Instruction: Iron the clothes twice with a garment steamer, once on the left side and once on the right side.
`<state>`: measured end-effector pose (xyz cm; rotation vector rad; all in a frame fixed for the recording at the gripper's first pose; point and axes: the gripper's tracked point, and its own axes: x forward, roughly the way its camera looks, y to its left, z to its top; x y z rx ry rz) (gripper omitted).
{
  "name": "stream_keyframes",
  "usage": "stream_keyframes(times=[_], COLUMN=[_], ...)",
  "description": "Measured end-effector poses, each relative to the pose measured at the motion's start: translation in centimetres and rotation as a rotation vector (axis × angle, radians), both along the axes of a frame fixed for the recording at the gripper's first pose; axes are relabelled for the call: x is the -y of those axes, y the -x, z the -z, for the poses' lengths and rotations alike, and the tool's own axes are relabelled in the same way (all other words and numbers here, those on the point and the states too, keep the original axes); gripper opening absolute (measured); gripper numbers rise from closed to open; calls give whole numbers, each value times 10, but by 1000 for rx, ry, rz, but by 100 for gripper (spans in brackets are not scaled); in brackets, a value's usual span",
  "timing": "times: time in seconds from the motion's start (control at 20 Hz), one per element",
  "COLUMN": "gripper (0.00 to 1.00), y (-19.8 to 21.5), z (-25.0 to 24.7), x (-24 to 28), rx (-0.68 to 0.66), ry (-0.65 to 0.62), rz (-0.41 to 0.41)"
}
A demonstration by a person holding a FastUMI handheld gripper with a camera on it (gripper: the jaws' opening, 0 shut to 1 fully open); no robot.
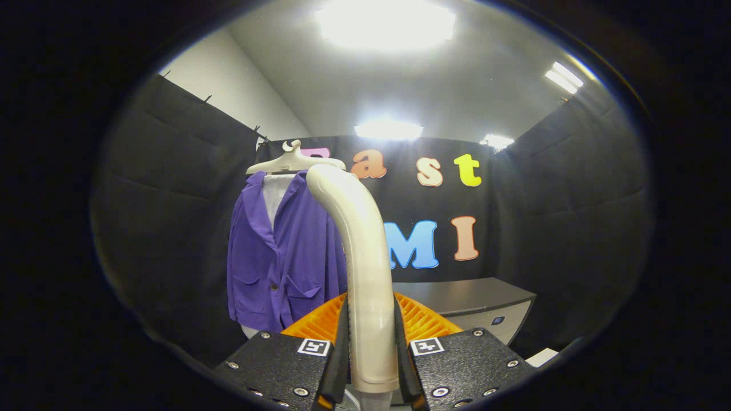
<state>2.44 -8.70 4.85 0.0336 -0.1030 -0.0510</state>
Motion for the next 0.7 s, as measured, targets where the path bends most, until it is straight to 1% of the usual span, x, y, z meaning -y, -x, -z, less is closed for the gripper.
stream_keyframes(times=[0.25,0.35,0.7], gripper=[37,37,37], y=[2,2,13], z=[18,16,29], x=[-27,-25,-41], rx=[-74,-70,-100], ry=[37,31,-1], rz=[-27,-12,-4])
